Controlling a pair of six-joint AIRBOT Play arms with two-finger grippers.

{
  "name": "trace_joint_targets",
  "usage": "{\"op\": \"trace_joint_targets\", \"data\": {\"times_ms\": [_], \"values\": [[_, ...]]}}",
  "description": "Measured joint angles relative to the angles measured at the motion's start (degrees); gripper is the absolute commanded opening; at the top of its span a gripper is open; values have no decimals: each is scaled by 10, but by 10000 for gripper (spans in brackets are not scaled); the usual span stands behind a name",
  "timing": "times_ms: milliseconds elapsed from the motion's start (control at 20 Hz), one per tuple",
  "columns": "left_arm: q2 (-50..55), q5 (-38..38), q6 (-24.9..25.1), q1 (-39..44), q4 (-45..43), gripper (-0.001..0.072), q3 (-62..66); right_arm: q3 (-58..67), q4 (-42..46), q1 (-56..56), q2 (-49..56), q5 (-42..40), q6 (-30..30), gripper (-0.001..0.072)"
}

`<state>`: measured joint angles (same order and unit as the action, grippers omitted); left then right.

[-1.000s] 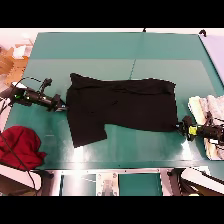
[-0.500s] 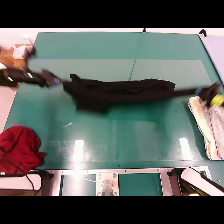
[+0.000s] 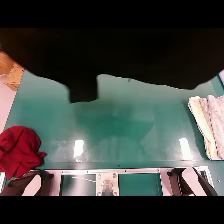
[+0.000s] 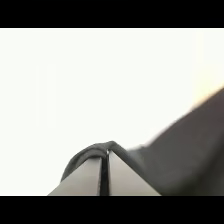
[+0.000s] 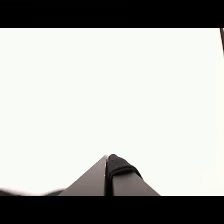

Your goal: Fold the shirts.

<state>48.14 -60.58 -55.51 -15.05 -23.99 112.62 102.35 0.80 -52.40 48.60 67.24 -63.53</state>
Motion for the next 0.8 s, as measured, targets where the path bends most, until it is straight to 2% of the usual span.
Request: {"op": "trace_joint_targets", "data": {"times_ms": [250, 450, 600, 800], "values": [[-56, 14, -77, 0, -148, 25, 22, 57, 25, -16, -14, 1, -5, 18], [-57, -9, -105, 0, -210, 25, -58, 11, 47, -6, -16, 21, -10, 18], [-15, -30, -97, 0, -210, 25, -149, -90, 77, 58, -7, 12, -2, 18], [105, -34, -36, 1, -151, 25, -257, -274, 156, 185, 51, -77, 12, 18]]}}
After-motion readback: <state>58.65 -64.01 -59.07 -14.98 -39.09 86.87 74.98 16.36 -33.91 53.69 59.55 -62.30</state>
